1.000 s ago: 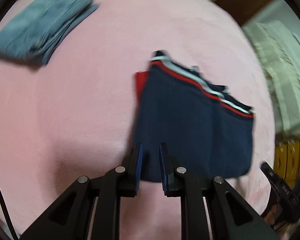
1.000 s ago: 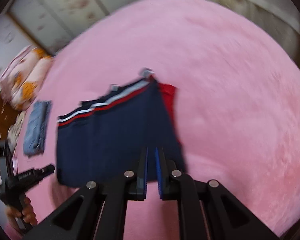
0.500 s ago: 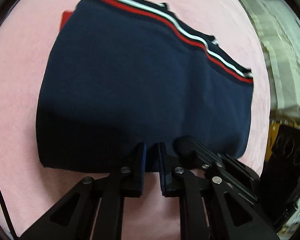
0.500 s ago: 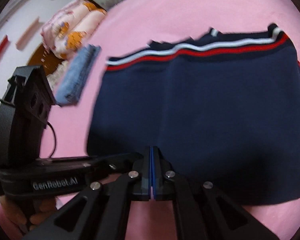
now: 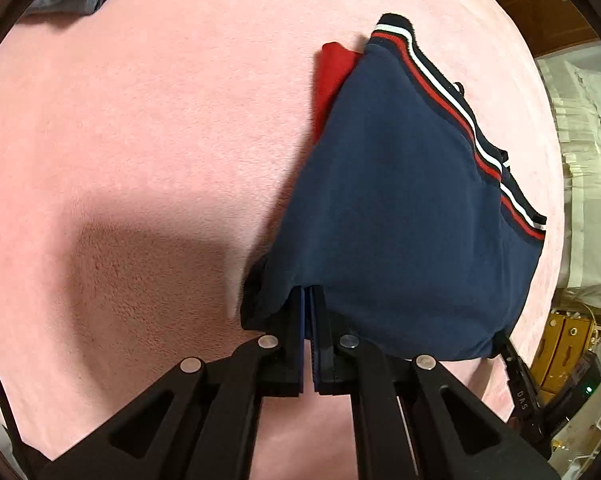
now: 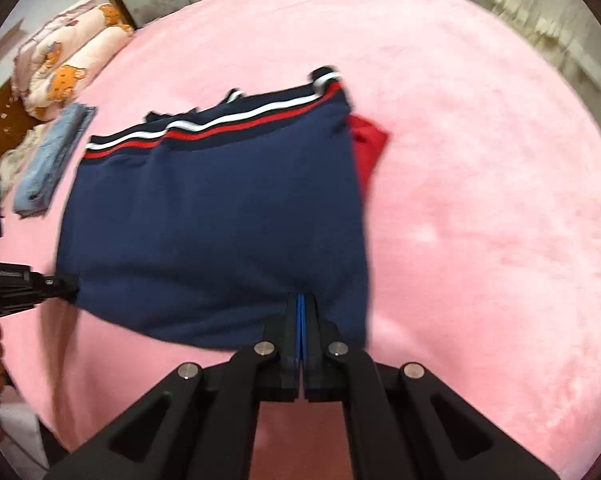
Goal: Fold large clothes
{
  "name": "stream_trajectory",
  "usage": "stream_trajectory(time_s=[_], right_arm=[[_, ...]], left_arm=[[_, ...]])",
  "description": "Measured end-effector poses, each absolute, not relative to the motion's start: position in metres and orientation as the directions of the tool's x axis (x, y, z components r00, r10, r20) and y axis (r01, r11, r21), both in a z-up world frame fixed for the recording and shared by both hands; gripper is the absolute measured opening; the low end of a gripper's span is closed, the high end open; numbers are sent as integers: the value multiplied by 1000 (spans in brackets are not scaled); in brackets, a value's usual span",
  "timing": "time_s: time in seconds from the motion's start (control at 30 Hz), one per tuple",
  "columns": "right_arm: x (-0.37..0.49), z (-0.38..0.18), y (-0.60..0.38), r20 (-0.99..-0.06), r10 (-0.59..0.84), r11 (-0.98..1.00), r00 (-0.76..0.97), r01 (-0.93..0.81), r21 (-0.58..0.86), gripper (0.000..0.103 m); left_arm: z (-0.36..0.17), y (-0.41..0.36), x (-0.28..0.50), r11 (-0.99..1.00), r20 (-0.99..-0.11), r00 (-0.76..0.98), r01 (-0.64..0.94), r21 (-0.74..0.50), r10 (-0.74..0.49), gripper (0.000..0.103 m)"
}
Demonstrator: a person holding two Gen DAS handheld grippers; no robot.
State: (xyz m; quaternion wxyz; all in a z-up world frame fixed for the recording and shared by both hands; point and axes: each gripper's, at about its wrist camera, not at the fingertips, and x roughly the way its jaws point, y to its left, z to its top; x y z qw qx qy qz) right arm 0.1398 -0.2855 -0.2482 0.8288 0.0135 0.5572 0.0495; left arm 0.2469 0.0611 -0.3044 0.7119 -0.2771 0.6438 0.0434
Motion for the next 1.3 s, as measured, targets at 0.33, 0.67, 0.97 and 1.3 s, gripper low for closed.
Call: stream_trajectory(time_s=[0.33, 0.67, 0.97, 1.3], right_arm=[[161, -237, -237, -822, 443, 897, 358, -187, 401, 0], [233, -281, -194, -786, 495, 862, 369, -99, 496, 0], [260, -280, -242, -811, 404, 904, 423, -49, 425, 0], [251, -264, -307, -810, 275, 929, 518, 73, 362, 0]], left_arm=[[-288, -4, 300, 849, -887, 208, -266, -456, -411, 3], [-301, 22, 354, 824, -880, 285, -329, -462, -380, 3], [-298, 44, 343, 804, -846, 378, -320, -501, -377, 3], [-284, 106, 333, 817, -855, 470, -392, -423, -217, 3]])
